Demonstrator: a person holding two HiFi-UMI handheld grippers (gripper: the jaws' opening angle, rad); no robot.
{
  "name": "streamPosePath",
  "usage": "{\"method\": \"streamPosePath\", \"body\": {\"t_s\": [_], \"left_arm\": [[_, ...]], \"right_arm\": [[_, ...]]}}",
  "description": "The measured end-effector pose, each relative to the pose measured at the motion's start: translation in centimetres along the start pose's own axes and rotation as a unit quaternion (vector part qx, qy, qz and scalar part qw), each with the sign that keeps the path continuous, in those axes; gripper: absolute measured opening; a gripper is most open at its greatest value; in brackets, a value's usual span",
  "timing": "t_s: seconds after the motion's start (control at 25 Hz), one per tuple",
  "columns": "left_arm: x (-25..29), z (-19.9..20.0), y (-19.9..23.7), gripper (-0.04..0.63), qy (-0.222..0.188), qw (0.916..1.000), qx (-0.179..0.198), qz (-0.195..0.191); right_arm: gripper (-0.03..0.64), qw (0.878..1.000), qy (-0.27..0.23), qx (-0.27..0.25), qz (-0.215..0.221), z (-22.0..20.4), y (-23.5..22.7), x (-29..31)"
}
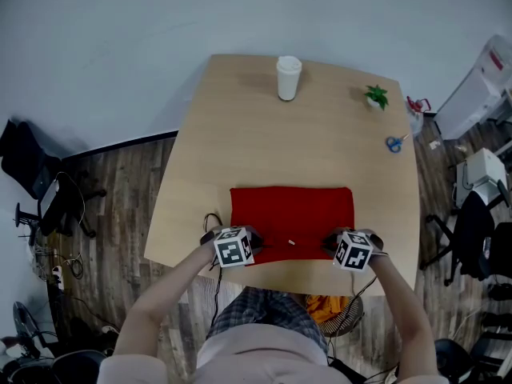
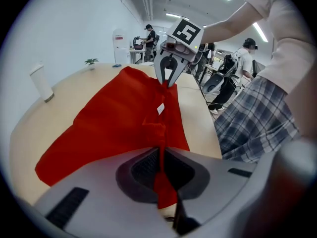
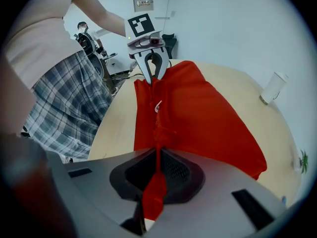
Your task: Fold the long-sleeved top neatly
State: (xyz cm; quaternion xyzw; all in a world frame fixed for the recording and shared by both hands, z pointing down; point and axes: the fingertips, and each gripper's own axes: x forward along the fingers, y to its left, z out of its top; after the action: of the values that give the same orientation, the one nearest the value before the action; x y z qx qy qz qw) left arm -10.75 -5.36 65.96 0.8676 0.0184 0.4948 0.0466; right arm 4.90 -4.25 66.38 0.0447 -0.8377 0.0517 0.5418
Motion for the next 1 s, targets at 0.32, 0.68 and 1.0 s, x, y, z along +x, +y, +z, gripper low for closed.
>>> {"method": "streamPosePath", "body": {"t_s": [0.32, 0.68, 1.0], "left_arm": [[-0.7, 0.1, -1.6, 0.125, -0.008, 0.9975, -0.028, -0.064], [-0.7, -0.9, -4.2, 0.169, -0.002, 0.9948, -0.032, -0.097], [-1.8, -0.1, -3.7, 0.175, -0.036, 0.9936, -0.059, -0.09]], "right_arm": [[0.126, 0.999, -0.005, 0.005, 0.04, 0.1, 1.2, -0.4], [0.17, 0.997, 0.03, -0.039, 0.059, -1.9, 5.0, 0.2], [0.178, 0.999, -0.017, 0.005, 0.049, -0.8, 4.1, -1.0]]}}
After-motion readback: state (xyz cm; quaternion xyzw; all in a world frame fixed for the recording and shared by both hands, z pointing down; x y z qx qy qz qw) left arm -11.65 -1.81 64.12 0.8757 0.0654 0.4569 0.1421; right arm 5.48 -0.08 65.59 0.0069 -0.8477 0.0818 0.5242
